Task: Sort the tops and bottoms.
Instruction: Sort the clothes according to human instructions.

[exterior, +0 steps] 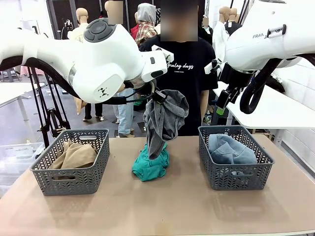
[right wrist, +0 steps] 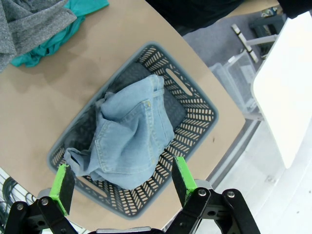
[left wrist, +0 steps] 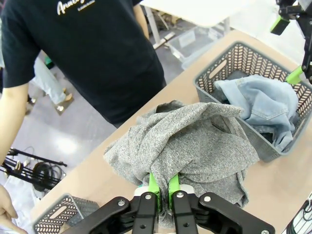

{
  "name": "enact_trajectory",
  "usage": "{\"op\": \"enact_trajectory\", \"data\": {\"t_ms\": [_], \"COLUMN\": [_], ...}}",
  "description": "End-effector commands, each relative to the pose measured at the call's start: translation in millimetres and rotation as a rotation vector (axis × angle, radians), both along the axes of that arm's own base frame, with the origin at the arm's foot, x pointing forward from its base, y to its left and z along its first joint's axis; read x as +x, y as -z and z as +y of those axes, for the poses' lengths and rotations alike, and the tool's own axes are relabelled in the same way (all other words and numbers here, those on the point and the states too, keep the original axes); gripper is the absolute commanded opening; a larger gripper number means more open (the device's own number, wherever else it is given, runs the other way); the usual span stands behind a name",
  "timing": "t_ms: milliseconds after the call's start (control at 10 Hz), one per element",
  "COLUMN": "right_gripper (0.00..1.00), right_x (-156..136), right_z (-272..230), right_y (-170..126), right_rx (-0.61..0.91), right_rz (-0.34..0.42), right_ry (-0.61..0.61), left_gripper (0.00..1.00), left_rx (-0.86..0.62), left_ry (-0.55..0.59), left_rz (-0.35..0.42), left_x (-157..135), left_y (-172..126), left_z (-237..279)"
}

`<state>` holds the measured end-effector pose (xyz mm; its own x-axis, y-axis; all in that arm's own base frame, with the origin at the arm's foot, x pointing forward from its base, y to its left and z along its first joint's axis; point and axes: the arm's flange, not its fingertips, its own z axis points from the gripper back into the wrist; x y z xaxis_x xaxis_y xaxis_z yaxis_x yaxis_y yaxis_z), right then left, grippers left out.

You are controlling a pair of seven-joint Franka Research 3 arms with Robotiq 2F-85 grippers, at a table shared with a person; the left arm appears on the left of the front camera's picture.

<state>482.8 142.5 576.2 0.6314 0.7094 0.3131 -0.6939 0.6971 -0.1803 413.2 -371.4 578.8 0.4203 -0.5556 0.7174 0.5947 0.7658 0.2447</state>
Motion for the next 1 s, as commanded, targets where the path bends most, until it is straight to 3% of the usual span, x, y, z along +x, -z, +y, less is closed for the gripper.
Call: {"op": "enact_trajectory", "data": {"t_ms": [0,400,700,900], "right_gripper": [1.0,1.0,1.0,1.0], "right_x": [0,0,0,0], "right_z": [-1,-1,-1,-1], "right_y": [1,1,1,1], "right_rx": [0.011,0.011,0.011,0.011], "right_rz": [0.006,0.006,0.006,0.006], "right_ry": [-0.001,-0.001,-0.001,-0.001], "left_gripper": [0.0,0.0,0.0,0.0], "left_rx": [-0.005,0.0,0.022,0.072], "left_ry": [0.006,0.0,-0.008,-0.096], "left_rz": [-0.005,0.0,-0.063,-0.083], "left_x": [3,0,-42,-57], "left_y": [-5,0,-53,-72], "left_z": [-2,0,40,69]}}
